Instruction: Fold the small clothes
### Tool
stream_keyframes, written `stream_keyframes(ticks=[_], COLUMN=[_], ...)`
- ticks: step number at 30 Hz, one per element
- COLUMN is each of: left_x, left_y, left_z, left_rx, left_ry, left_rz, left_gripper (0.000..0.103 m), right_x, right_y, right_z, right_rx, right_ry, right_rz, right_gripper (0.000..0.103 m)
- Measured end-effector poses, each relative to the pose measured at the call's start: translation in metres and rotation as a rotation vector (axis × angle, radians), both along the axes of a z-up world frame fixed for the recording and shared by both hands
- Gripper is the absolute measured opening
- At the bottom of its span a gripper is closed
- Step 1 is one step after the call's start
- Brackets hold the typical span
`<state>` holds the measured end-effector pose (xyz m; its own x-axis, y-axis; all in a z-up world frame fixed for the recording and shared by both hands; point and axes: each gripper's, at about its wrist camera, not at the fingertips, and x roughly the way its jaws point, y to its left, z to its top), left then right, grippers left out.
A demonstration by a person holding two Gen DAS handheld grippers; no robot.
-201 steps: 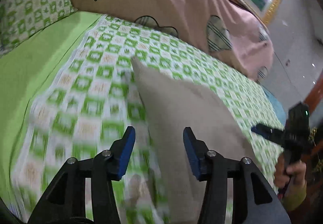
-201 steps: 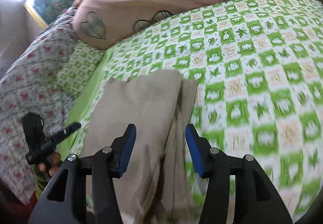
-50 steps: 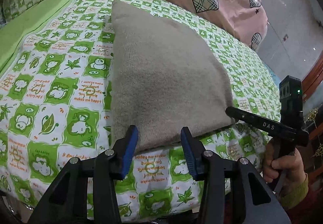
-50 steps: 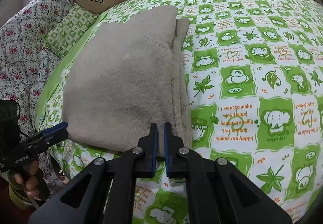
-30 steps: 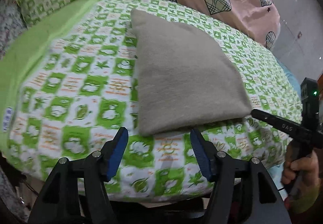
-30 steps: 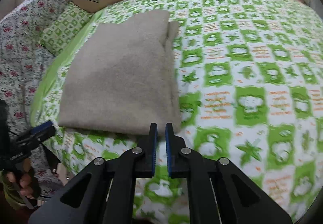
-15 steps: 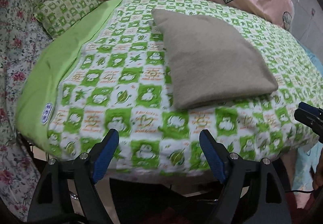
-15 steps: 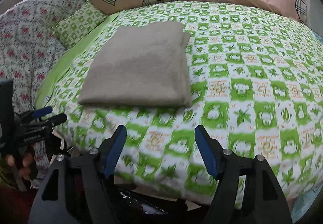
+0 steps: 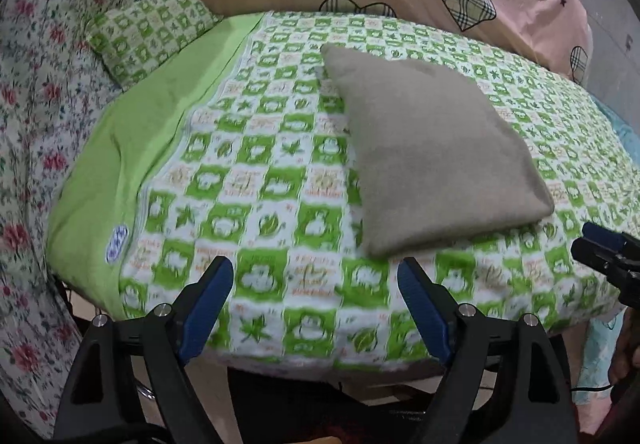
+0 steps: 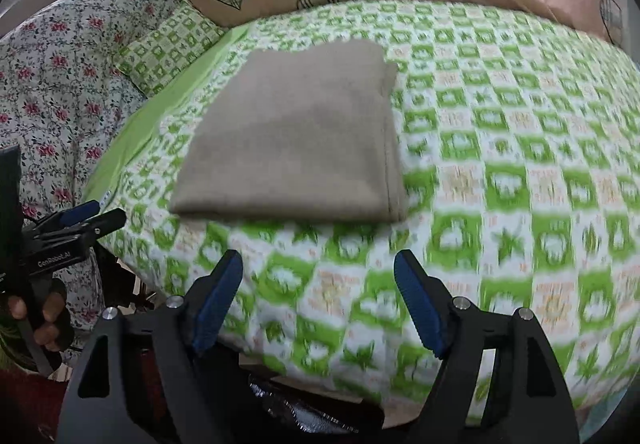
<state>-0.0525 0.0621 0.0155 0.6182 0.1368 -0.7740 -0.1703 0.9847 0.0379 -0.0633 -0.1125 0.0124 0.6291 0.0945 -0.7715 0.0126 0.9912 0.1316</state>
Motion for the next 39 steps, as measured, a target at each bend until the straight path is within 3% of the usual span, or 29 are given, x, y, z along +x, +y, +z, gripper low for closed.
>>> stream_keyframes(ticks=[7,22,31,39], left_x=[0.024,0.056,0.08,0.144], left_y=[-0.014,-0.025,-0.004,0.027], left_z=[0.014,0.02,0.014,0.005], left_rx=[0.066,0.054,-0.065,-0.234], left_ry=[-0.002,-0.009,0.002,0.014], left_rz=[0.009,-0.022,-0.015,-0.048], left_gripper=[0.086,0.086,0.086,0.086], right_x=[0.02,0.05,0.08,0.136], right_y=[0.006,-0.002,-0.017,-0.054], right_z=[0.014,0.014,0.018,0.027], right_rx=[-0.019,-0.038,0.022,0.151], right_ry=[-0.028,0.009,0.009,-0.047], right_rz=[0.043,0.051,0.011,-0.045], right_gripper=[0.083,0.085,0.085,0.085])
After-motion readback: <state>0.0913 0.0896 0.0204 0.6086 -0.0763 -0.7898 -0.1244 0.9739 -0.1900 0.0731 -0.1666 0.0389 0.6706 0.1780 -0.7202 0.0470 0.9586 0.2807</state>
